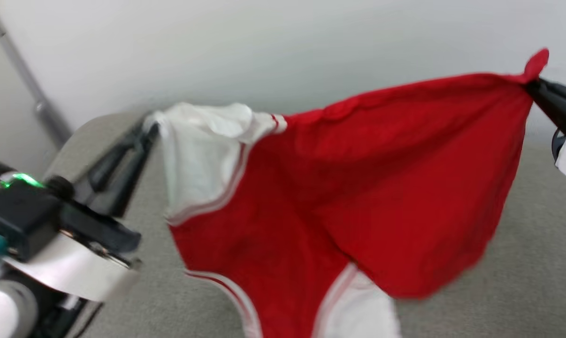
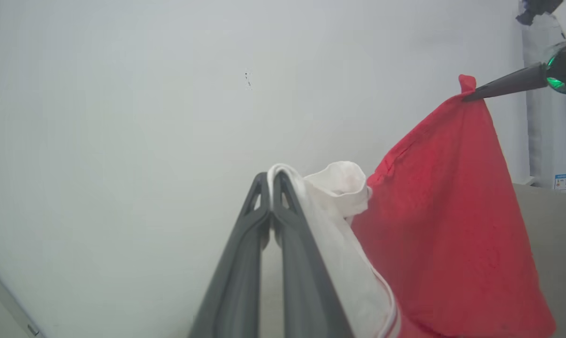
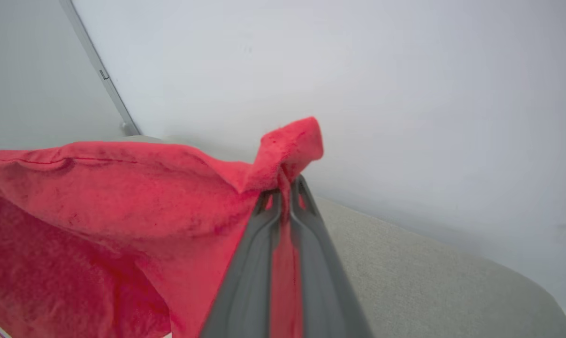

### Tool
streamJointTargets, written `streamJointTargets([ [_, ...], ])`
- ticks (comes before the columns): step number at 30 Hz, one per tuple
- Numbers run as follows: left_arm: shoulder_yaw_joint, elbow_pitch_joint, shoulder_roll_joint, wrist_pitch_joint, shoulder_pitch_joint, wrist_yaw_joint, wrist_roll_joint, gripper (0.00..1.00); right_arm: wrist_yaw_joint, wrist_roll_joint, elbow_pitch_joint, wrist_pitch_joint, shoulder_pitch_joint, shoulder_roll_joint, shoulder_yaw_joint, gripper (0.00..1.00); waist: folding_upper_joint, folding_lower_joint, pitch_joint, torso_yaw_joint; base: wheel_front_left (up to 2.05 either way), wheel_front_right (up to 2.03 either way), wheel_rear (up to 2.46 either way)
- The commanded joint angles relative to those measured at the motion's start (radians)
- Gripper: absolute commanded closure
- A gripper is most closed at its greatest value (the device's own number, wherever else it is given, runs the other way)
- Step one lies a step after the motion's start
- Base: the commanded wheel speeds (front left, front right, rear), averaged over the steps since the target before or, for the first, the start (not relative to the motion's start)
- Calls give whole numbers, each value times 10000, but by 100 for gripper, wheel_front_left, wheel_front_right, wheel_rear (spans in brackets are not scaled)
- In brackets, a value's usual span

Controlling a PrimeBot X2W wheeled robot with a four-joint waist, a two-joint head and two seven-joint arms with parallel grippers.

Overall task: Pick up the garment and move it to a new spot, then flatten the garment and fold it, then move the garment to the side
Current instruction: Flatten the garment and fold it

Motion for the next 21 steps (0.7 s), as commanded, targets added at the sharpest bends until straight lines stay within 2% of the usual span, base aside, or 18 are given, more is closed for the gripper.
streamJointTargets([
  [1,267,-59,105,-140,-286,23,-63,100,-2,51,-226,-50,-166,43,7,100,-1,0,-204,-533,0,0,0],
  [9,1613,-279,601,-435,-1485,-37,-299,100,-3,35,-1572,-72,-727,378,-279,100,-1,0,-45,-1505,0,0,0],
  [21,2752,-110,625,-778,-3496,-221,-678,100,-3,-326,-2752,137,-1858,1097,-1158,100,-1,0,885,-2366,0,0,0],
])
